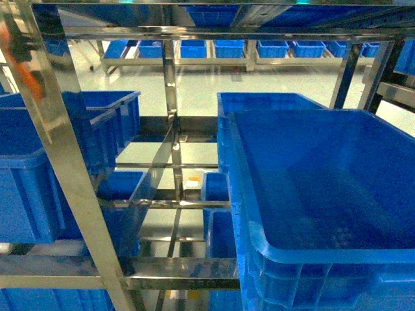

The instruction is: Pick red block from blue box to shelf

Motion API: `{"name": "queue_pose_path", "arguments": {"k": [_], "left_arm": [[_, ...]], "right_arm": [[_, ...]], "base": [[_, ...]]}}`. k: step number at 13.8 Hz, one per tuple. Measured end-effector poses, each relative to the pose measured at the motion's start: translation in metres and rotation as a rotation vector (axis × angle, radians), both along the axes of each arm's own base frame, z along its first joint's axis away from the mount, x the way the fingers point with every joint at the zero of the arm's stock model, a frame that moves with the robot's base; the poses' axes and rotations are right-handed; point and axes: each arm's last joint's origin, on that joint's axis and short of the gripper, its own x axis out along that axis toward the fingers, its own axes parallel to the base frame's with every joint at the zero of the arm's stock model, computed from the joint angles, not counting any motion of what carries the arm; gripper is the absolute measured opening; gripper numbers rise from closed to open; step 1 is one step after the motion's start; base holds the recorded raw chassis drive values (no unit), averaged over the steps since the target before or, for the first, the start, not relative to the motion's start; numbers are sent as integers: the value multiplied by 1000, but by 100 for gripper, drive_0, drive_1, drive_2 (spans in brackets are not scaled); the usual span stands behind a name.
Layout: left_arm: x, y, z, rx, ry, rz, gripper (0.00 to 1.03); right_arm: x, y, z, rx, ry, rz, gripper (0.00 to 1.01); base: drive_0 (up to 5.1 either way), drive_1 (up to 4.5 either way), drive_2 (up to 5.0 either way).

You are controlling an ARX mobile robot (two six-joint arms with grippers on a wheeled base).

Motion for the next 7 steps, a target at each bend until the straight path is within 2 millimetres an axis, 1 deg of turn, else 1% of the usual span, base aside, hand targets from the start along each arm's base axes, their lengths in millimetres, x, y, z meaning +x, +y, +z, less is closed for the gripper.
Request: {"name": "queue_pose_path", "arguments": {"k": [7], "left_arm": [[0,0,0,0,0,0,98]], "right_arm": [[0,0,0,0,0,0,28]], "base": [[0,0,0]]}}
